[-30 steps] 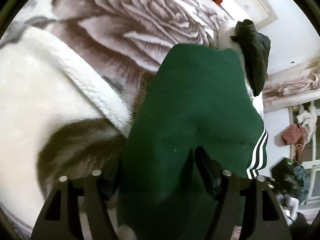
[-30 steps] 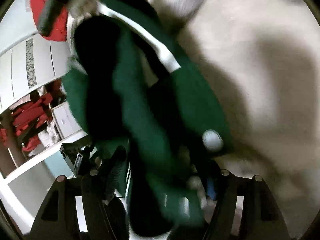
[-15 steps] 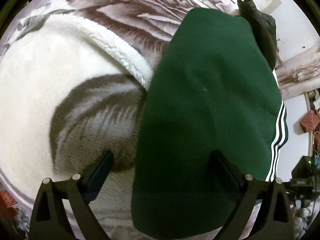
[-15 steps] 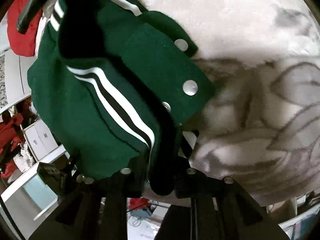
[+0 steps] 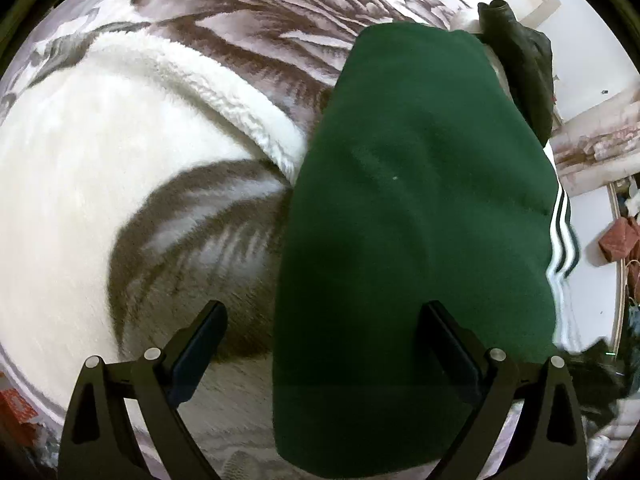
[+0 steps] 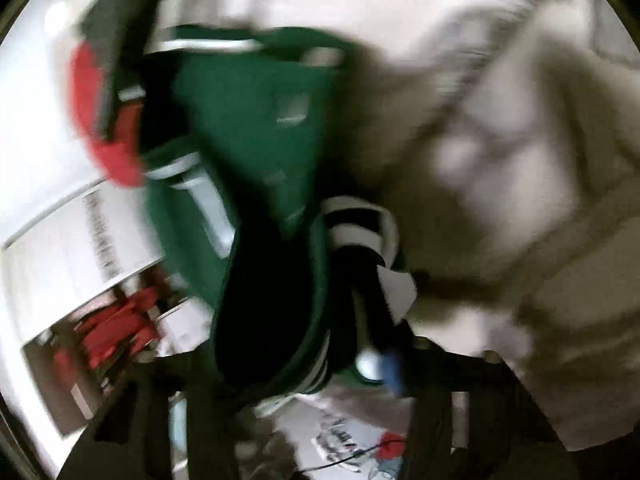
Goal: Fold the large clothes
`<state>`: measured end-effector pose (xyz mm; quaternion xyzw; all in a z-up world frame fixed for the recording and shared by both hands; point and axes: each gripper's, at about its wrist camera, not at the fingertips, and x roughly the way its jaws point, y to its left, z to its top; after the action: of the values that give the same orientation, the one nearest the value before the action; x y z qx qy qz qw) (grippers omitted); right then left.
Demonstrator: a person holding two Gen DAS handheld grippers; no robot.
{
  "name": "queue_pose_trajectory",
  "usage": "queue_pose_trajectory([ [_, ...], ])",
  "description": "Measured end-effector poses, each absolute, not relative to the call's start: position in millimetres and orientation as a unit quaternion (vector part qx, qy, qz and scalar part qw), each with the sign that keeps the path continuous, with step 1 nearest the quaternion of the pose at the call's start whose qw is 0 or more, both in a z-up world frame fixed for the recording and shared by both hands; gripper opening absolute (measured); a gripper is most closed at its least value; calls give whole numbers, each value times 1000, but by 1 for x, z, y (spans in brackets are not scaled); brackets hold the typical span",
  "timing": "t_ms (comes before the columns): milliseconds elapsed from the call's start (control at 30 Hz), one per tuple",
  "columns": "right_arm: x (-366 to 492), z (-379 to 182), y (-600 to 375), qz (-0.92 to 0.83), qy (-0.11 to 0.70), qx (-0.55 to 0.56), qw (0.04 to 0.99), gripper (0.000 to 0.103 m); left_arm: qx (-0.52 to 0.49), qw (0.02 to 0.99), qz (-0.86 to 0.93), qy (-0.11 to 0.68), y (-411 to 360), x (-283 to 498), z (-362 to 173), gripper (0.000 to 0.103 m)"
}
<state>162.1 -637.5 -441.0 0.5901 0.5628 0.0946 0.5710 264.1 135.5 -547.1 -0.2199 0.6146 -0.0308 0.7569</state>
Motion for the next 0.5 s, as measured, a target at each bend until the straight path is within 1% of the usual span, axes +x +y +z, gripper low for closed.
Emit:
queue_pose_trajectory([
  [33,165,-425,-633,134,549,569,597,36,-219,758,-35,613,137,265,-547,101],
  [100,167,-422,-630,155,552,531,624,35,-215,756,-45,616,138,268,-552,101],
  [167,165,-447,-639,132,575,512,625,35,-212,752,-56,621,135,271,-557,103],
  [200,162,-470,-645,104,599,502,615,35,-215,748,-66,625,132,272,-560,103],
  [233,158,-489,-650,85,618,511,592,46,-216,744,-71,629,128,273,-562,103],
  [267,157,-498,-648,69,633,517,572,61,-212,746,-70,628,126,273,-560,103],
  [300,158,-496,-648,63,646,518,557,70,-203,749,-65,627,125,273,-556,103],
  [400,173,-456,-640,40,693,456,557,73,-176,767,-37,616,125,273,-536,103],
  [500,215,-383,-620,55,718,333,609,73,-161,790,13,591,135,271,-510,103],
])
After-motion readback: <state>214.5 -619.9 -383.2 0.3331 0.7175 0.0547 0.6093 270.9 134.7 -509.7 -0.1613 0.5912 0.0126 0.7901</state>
